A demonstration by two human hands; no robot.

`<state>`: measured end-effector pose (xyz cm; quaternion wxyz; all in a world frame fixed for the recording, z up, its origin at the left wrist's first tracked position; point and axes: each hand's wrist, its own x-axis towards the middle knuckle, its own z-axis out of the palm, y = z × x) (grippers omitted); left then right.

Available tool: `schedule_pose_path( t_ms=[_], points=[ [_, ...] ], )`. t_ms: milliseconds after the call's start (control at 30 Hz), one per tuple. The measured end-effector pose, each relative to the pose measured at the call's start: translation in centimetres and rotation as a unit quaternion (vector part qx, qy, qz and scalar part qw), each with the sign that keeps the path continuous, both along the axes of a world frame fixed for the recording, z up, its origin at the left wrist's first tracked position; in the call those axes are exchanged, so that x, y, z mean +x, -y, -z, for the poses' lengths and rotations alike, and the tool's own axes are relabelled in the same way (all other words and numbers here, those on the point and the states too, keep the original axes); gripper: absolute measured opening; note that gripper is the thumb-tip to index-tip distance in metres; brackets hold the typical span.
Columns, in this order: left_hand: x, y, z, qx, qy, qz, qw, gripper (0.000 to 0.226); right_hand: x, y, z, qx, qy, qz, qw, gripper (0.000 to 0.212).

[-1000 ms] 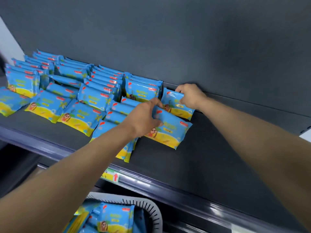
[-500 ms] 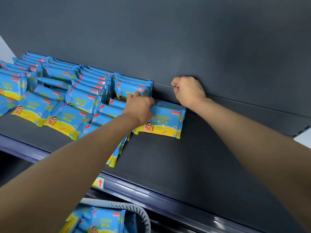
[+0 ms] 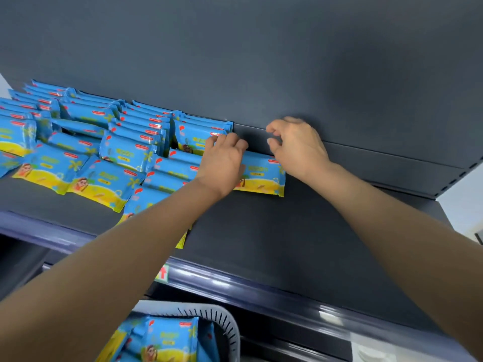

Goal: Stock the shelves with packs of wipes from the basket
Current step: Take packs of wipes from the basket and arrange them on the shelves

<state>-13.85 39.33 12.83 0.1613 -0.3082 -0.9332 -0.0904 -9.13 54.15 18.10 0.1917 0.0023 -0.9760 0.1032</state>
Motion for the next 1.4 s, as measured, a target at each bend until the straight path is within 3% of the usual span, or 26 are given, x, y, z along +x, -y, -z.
schedule_pose_path(
  t_ms=[167,400,600,767,867,1000,1167,1267,1400],
  points=[
    [5.6,5.1,-4.5,0.118,-0.095,0.048,0.987,0.037,3.9,4.7,-2.3,0.066,-0.061,-0.014,0.996,0.026],
    [12.5,13.6,-11.1,0.162,-0.219,0.058,0.960,0.041,10.5,12.2,-8.2,0.099,-0.140,0.006,0.985,0.030],
    [18.1,19.6,-14.3,0.181,-0.249,0.061,0.950,0.047,16.5,18.1,-11.2,0.102,-0.200,0.006,0.974,0.032],
    [21.4,23.3,-13.4,0.183,-0.250,0.080,0.947,0.044,20.3,21.7,-10.1,0.101,-0.222,-0.004,0.970,0.032],
    [22.4,24.9,-9.5,0.158,-0.198,0.088,0.963,0.044,21.8,23.3,-6.4,0.101,-0.165,-0.021,0.981,0.032],
    [23.2,26.3,-1.9,0.080,-0.047,0.106,0.990,0.047,22.8,24.4,0.9,0.114,-0.020,-0.025,0.993,0.035],
    [23.9,27.6,7.1,0.002,0.119,0.096,0.988,0.049,23.4,24.5,10.4,0.112,0.151,-0.034,0.982,0.030],
    [24.1,28.1,11.2,-0.039,0.184,0.102,0.977,0.046,23.7,23.9,14.9,0.123,0.282,-0.049,0.950,0.026],
    [24.3,28.1,15.3,-0.071,0.219,0.105,0.967,0.044,24.2,22.7,19.2,0.129,0.469,-0.088,0.869,0.028]
  ],
)
